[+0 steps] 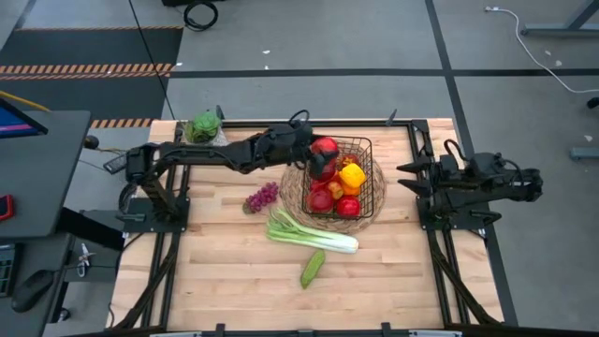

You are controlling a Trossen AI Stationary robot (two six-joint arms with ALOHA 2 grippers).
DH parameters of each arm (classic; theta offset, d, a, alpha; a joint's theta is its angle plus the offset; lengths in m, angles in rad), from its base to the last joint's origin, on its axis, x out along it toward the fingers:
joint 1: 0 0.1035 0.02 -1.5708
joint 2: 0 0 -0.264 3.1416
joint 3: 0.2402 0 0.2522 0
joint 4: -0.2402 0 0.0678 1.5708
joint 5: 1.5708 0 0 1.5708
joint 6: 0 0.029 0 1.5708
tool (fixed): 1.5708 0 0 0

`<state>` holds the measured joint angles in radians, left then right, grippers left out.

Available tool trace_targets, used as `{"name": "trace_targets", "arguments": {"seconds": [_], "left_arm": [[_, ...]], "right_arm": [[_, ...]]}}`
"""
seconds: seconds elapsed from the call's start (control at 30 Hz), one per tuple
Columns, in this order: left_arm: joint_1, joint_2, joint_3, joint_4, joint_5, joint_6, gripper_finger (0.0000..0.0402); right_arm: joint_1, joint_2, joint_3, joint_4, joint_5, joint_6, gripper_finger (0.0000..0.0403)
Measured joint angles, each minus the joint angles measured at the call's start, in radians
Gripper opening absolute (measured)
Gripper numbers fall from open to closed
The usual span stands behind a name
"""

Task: Build produce basket
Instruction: Put the apple into the wire basket

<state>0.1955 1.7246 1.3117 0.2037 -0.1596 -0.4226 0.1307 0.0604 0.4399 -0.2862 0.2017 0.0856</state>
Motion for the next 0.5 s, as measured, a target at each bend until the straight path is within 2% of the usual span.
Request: {"name": "trace_targets", "arguments": {"seconds": [0.13, 0.2, 0.3, 0.5], "left_arm": [[-0.002, 0.050, 0.087, -0.051, 0.000, 0.034, 0.0378], [-0.003, 0.082, 0.132, -0.078, 0.000, 0.046, 0.0378], [-0.003, 0.122, 0.179, -0.126, -0.003, 0.057, 0.0378], [0.015, 0.188, 0.219, -0.117, -0.004, 0.068, 0.0378]], "right_arm": [[0.000, -0.058, -0.064, 0.062, -0.021, 0.001, 0.0187], [0.000, -0.049, -0.095, 0.111, 0.016, 0.038, 0.0187], [0.000, -0.031, -0.164, 0.292, 0.099, 0.126, 0.0187], [0.000, -0.037, -0.331, 0.558, 0.039, 0.093, 0.0187]]}}
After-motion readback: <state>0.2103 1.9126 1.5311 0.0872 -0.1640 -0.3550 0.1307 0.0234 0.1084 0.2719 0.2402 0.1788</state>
